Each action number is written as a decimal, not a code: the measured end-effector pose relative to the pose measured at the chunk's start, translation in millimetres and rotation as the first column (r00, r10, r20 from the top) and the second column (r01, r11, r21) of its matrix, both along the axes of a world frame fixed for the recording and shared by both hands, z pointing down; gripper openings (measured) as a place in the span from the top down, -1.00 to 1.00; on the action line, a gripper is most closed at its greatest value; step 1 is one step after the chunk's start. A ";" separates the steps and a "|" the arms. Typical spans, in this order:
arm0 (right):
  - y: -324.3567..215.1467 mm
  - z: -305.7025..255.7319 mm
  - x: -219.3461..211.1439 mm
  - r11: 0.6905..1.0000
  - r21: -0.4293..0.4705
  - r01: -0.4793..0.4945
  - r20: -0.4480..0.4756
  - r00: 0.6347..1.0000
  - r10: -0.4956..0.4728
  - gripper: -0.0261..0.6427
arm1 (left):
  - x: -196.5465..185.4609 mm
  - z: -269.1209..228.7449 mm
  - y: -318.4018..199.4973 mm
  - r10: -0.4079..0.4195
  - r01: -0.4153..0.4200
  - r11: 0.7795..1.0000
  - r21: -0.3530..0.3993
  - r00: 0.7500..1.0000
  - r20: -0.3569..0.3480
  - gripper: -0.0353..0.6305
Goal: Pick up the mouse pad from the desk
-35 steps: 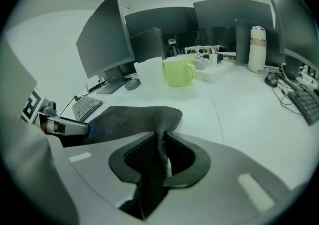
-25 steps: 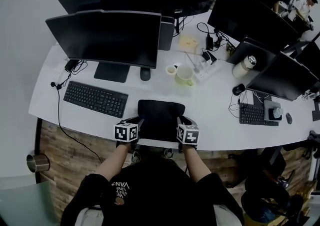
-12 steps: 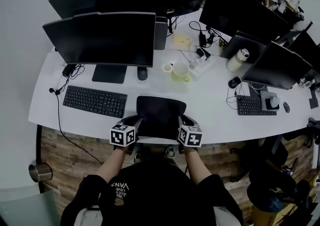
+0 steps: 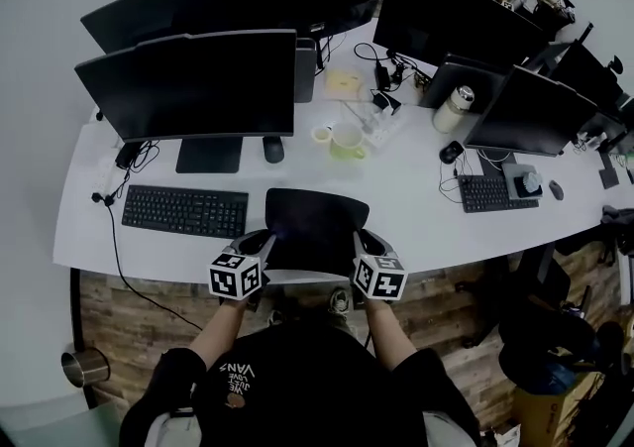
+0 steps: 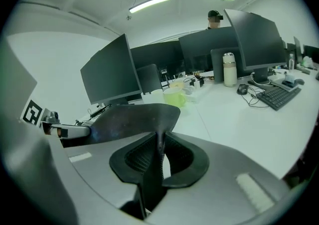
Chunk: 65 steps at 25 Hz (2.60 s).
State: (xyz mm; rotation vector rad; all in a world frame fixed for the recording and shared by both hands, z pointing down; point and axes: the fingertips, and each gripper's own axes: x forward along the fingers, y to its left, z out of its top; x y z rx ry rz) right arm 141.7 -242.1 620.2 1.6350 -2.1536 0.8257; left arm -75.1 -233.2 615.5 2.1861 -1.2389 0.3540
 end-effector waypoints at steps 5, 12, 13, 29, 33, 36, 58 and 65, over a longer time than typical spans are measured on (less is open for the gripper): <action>10.6 -17.0 -5.3 0.998 0.042 -0.036 0.017 0.999 0.035 0.75 | -5.9 -13.6 5.5 0.040 -0.040 0.998 0.052 0.999 0.010 0.71; 29.1 -36.9 -17.8 0.993 0.093 -0.077 0.049 0.996 0.072 0.75 | -17.8 -32.2 15.2 0.089 -0.092 0.989 0.115 0.996 0.026 0.72; 32.0 -39.4 -19.1 0.992 0.098 -0.080 0.049 0.996 0.076 0.75 | -19.6 -34.6 16.7 0.091 -0.093 0.988 0.121 0.996 0.023 0.72; 51.1 -58.1 -61.1 0.987 0.153 -0.057 0.024 0.998 0.054 0.78 | -44.9 -42.2 38.5 0.095 -0.087 0.983 0.159 0.995 -0.042 0.87; 50.2 -65.0 -66.9 0.983 0.175 -0.063 0.025 0.998 0.060 0.78 | -50.8 -46.8 38.4 0.087 -0.076 0.980 0.185 0.995 -0.052 0.87; 50.0 -69.9 -68.4 0.979 0.188 -0.072 0.028 0.997 0.068 0.78 | -56.4 -53.1 37.3 0.082 -0.068 0.976 0.205 0.995 -0.059 0.87; 46.1 -94.9 -79.1 0.967 0.245 -0.069 0.040 0.997 0.061 0.80 | -72.1 -81.8 34.1 0.063 -0.031 0.961 0.276 0.992 -0.107 0.87; 44.3 -94.8 -74.5 0.967 0.243 -0.071 0.042 0.997 0.063 0.80 | -67.4 -82.1 32.3 0.063 -0.032 0.962 0.273 0.992 -0.107 0.87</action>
